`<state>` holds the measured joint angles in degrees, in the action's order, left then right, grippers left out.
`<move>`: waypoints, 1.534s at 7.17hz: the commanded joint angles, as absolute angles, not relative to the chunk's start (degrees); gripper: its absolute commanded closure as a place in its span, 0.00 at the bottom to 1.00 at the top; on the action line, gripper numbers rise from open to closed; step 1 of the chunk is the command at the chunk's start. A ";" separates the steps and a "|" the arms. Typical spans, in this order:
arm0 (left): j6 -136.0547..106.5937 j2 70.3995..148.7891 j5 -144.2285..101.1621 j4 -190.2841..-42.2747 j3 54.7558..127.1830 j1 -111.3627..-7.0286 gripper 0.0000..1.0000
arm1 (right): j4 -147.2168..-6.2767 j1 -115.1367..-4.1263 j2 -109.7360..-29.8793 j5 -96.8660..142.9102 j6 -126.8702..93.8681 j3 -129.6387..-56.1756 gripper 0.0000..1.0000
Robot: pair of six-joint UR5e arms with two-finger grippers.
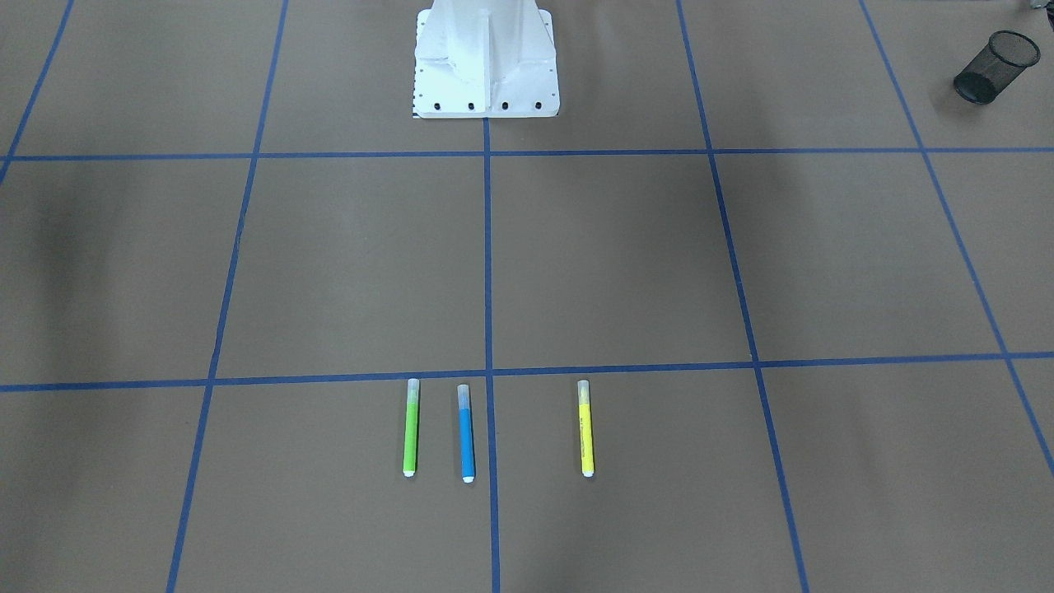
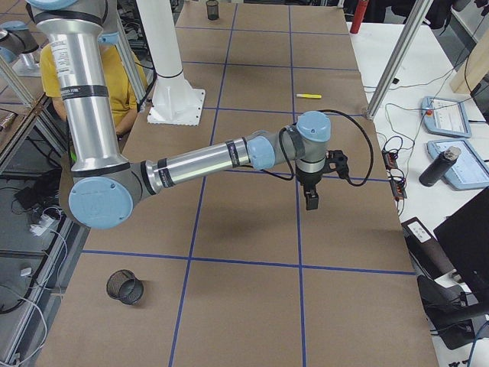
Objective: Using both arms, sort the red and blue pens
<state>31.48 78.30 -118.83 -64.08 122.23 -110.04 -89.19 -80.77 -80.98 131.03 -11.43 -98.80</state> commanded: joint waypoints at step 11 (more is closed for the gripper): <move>12.50 63.72 -124.36 -25.84 101.02 -145.10 1.00 | -89.21 -80.77 -81.30 132.19 -11.69 -102.74 0.00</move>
